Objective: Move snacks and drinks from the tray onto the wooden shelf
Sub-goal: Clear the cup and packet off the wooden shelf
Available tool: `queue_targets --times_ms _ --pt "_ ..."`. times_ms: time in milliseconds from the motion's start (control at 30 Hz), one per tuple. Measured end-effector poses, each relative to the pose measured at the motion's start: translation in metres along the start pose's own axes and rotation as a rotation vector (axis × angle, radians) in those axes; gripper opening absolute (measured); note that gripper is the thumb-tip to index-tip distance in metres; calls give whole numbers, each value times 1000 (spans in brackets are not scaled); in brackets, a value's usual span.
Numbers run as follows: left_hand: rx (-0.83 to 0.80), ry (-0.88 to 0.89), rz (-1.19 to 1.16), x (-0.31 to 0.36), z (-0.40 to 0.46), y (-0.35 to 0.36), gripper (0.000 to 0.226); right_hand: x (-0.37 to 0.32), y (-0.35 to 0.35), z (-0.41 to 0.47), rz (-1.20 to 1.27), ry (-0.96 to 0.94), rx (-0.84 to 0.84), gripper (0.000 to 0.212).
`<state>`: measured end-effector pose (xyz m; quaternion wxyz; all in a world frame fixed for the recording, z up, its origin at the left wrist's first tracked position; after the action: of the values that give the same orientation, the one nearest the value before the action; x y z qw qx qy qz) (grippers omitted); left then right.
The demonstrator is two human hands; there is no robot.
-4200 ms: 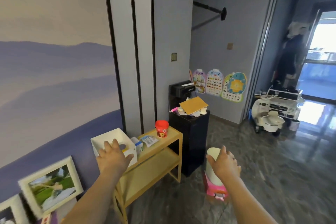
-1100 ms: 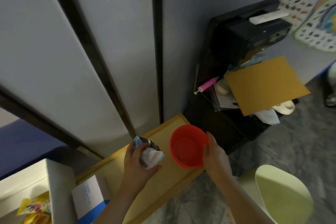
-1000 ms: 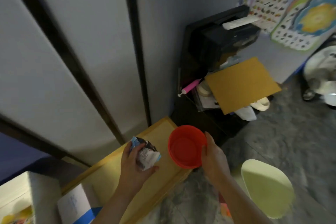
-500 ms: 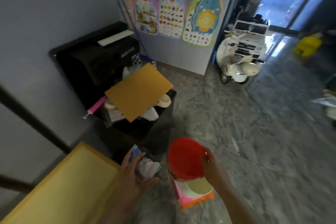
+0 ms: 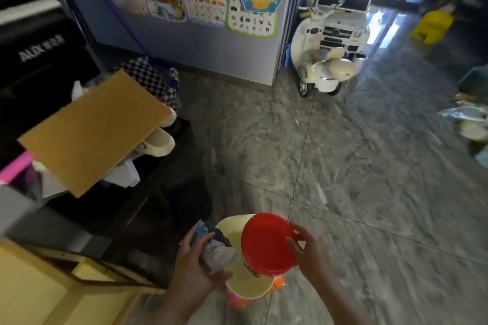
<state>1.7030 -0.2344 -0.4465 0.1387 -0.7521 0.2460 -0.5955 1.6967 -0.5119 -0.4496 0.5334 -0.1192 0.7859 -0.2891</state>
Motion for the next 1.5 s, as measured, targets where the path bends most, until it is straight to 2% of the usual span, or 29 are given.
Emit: queue_targets --times_ms 233,367,667,800,900,1033,1200,1300,1333,1400,1500 --pt "-82 -85 51 -34 42 75 79 67 30 49 -10 26 2 37" --pt "-74 -102 -56 -43 45 94 76 67 43 53 -3 9 76 35" --pt "-31 -150 -22 -110 86 142 75 121 108 80 -86 78 103 38" --pt "-23 -170 -79 -146 103 167 80 145 137 90 -154 114 56 39" --pt "-30 -173 -110 -166 112 181 81 159 160 98 -222 165 16 20" --pt "-10 -221 -152 -188 126 193 81 163 190 112 -207 198 -48 36" --pt "3 -300 -135 -202 137 202 96 173 208 118 -194 240 -48 40" --pt "16 -276 -126 -197 134 197 97 174 211 113 -246 273 -130 25" --pt "11 -257 -139 -193 131 194 94 171 210 110 -262 237 -154 32" --pt "-9 -231 -149 -183 122 183 91 161 204 100 -180 160 -171 60" --pt "-46 -185 -106 -161 103 155 89 138 182 77 -40 80 -140 72"
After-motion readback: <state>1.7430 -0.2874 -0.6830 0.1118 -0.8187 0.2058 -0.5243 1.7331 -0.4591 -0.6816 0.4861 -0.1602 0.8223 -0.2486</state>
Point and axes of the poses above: each hand's wrist, its own z-axis towards the middle knuckle, its own y-axis out of the palm, x = y × z, the point moved 5 cm from there along z, towards the middle knuckle, and after that the axes turned 4 degrees about z, right-handed, at the moved point
